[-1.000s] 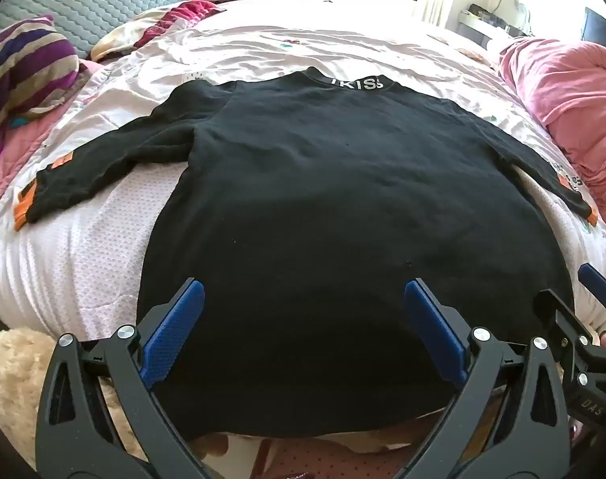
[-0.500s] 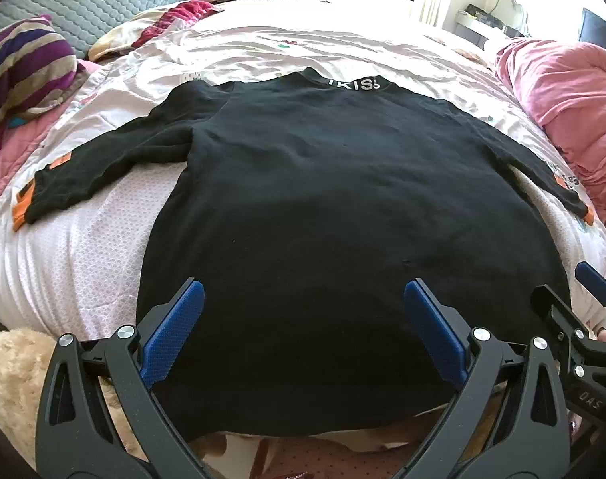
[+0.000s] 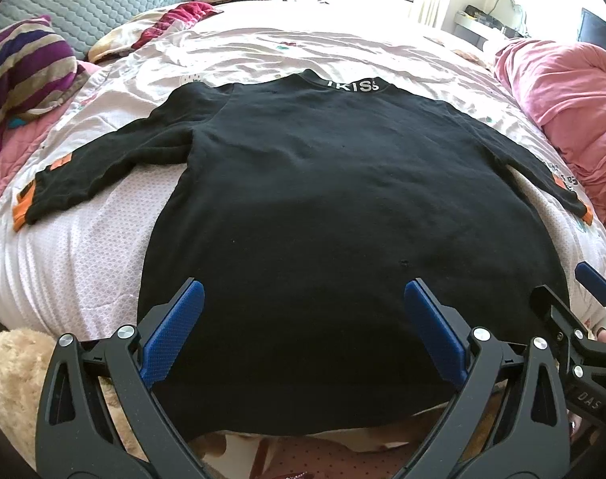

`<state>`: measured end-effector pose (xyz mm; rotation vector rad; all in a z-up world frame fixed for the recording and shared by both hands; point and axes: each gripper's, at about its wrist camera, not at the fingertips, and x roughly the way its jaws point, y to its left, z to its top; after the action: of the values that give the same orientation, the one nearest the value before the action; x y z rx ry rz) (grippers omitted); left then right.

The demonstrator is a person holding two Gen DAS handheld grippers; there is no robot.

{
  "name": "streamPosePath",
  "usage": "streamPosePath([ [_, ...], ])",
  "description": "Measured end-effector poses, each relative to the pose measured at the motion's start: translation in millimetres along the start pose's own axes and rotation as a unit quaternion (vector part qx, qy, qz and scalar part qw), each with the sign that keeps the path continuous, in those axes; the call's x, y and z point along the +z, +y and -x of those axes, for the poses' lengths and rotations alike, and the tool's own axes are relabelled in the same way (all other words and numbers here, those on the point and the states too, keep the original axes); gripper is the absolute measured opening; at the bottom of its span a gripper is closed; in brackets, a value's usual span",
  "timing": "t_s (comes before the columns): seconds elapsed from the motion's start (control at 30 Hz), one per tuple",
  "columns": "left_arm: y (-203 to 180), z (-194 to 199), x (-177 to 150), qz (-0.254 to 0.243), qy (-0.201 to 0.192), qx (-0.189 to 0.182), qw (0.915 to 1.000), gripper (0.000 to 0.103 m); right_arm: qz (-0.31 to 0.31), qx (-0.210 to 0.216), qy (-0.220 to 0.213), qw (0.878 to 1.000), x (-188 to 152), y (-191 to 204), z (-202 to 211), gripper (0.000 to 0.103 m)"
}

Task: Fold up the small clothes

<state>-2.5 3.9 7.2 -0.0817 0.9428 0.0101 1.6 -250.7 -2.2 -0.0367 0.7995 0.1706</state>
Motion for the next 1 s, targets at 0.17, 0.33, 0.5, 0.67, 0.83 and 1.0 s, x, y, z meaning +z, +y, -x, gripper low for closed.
streamPosePath([
  [0.17, 0.5, -0.1, 0.3, -0.001, 0.000, 0.000, 1.0000, 0.094, -0.002, 0.002, 0.003, 1.000, -0.8, 0.3, -0.2, 0.099],
  [0.33, 1.2, 0.2, 0.3, -0.001, 0.001, 0.000, 1.0000, 0.094, -0.002, 0.000, 0.002, 1.000, -0.8, 1.4, 0.0, 0.099],
  [0.5, 1.0, 0.1, 0.2, -0.002, 0.001, 0.000, 1.0000, 0.094, -0.003, -0.002, 0.001, 1.000, -0.8, 1.7, 0.2, 0.099],
  [0.67, 0.9, -0.6, 0.3, -0.002, 0.003, -0.001, 1.0000, 0.094, -0.002, -0.003, -0.001, 1.000, -0.7, 1.0, 1.2, 0.099],
  [0.83, 0.8, -0.6, -0.1, -0.002, 0.002, -0.001, 1.0000, 0.094, -0.003, -0.004, -0.002, 1.000, -0.5, 0.0, 0.5, 0.099],
  [1.0, 0.8, -0.7, -0.1, -0.003, 0.002, 0.000, 1.0000, 0.094, -0.004, -0.005, -0.001, 1.000, -0.7, -0.3, 0.7, 0.099],
])
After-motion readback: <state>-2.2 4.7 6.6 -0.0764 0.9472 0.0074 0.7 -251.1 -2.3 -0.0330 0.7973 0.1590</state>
